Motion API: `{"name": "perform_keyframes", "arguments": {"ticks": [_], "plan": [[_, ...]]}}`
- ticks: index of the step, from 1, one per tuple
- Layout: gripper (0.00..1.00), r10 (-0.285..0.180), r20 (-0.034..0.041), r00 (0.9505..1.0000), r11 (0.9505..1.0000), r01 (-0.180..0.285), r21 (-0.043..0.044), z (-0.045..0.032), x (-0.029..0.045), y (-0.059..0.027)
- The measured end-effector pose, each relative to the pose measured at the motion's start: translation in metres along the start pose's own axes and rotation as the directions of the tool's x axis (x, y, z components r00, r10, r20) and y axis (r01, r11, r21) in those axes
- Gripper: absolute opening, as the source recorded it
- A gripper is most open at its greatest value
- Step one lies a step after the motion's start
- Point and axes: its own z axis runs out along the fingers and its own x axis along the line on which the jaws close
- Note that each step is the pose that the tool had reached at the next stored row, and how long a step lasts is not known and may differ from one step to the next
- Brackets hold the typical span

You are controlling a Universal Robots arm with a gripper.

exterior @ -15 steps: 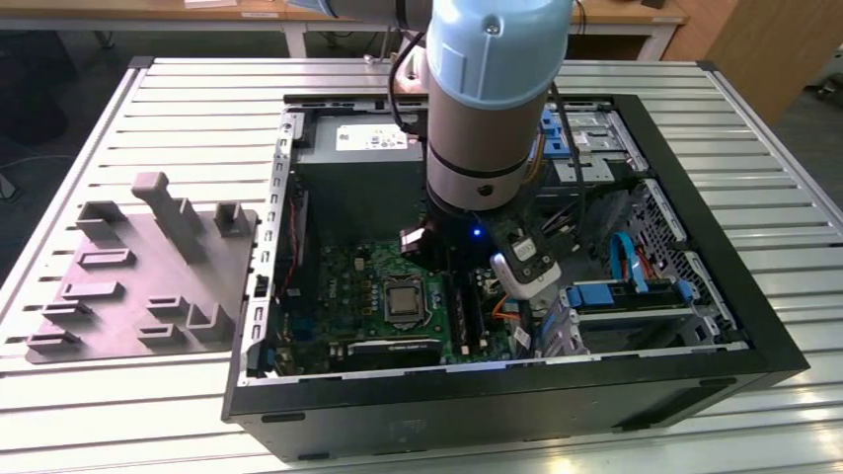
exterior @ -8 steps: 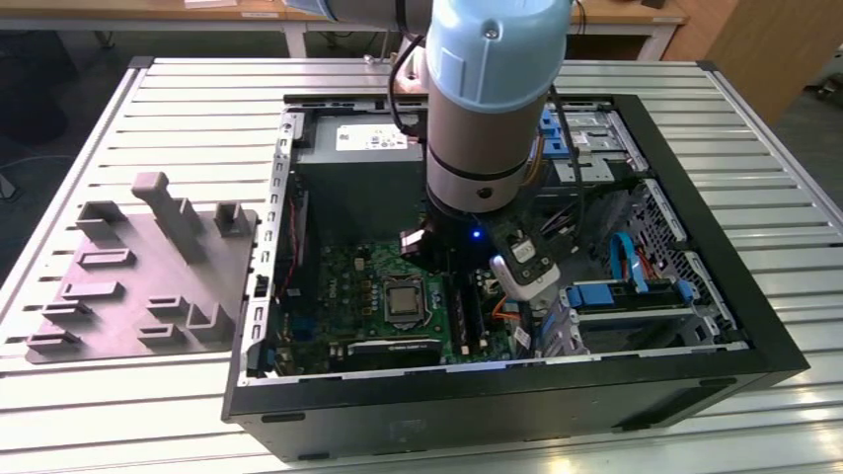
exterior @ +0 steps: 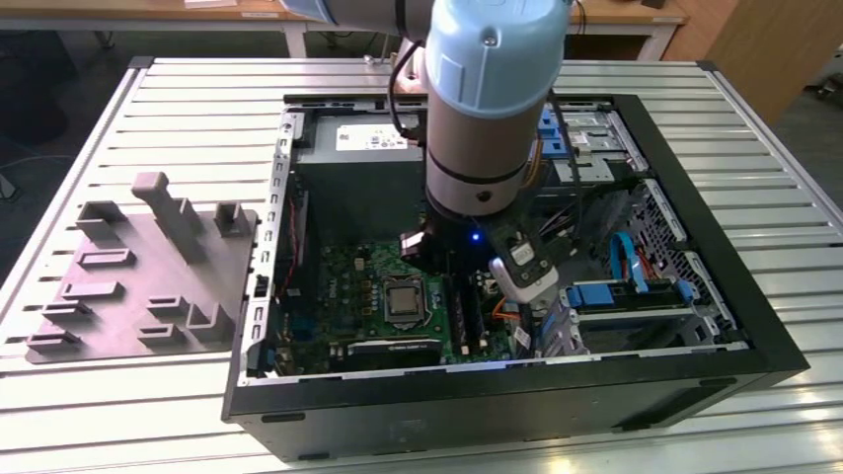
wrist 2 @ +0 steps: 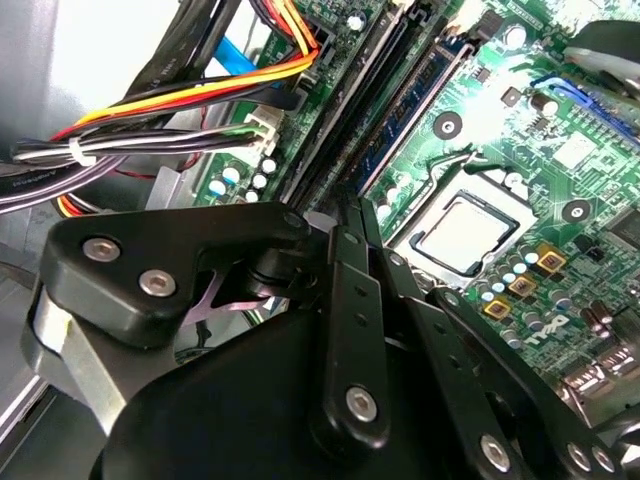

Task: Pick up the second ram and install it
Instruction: 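Insert the second ram into the second slot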

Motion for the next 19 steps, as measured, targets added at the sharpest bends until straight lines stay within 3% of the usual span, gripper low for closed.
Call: {"name": "perform_keyframes", "arguments": {"ticks": [12,15,16,19], "plan": [[0.12,0.0,0.0001,1.0,1.0,0.0,0.0016,0.0013,0.0001,-0.0002],[0.25,0.0,0.0,1.0,1.0,0.0,0.0017,0.0012,0.0001,-0.0002],[0.25,0.0,0.0,1.0,1.0,0.0,0.0016,0.0011,0.0001,-0.0001],[0.25,0.0,0.0,1.0,1.0,0.0,0.0017,-0.0074,-0.0003,0.0005]]}}
